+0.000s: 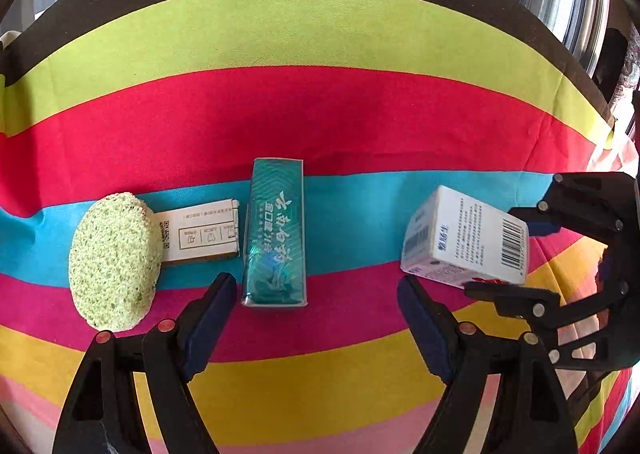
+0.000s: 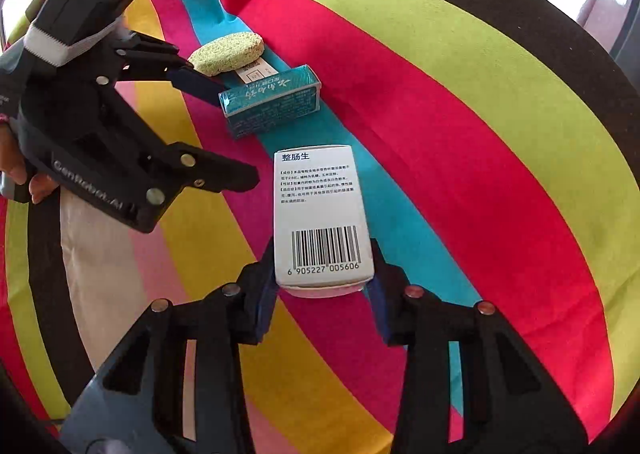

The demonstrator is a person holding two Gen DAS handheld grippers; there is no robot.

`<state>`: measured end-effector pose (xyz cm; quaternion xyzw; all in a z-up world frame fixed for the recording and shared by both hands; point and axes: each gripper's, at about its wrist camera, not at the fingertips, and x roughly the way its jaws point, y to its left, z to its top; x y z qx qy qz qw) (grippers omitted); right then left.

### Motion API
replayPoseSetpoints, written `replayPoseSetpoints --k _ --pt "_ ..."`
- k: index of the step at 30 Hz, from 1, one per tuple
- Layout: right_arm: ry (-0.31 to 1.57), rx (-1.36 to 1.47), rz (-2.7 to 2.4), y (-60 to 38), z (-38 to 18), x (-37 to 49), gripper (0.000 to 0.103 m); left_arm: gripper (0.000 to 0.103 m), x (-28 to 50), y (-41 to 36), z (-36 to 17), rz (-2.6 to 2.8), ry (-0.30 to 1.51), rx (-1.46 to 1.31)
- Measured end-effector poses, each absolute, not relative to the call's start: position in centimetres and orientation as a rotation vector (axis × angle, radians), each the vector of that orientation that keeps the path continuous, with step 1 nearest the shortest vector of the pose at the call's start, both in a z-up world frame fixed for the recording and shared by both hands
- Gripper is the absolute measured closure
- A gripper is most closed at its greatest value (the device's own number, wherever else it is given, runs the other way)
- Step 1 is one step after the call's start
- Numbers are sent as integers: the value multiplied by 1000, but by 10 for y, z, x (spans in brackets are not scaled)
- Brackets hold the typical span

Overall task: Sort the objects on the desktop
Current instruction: 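Grasp the teal box with the left tool while the right tool grasps the white medicine box, then carry the teal box and white medicine box with both tools toward the bin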

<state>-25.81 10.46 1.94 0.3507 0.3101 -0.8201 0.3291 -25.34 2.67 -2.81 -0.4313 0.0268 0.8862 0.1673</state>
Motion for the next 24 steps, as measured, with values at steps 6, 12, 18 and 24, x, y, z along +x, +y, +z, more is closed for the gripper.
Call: replayPoseSetpoints --k 6,12,18,24 --pt "623 1033 -2213 157 23 -231 60 73 -247 35 -25 2522 34 -1268" --pt "438 1094 -2267 185 27 -204 60 73 -194 35 -22 2525 73 -1282" --pt "434 1116 -2289 185 30 -162 60 73 -137 35 -18 2519 104 -1306" --pt "480 1134 -2286 166 29 -122 60 73 -83 30 -17 2510 109 -1312"
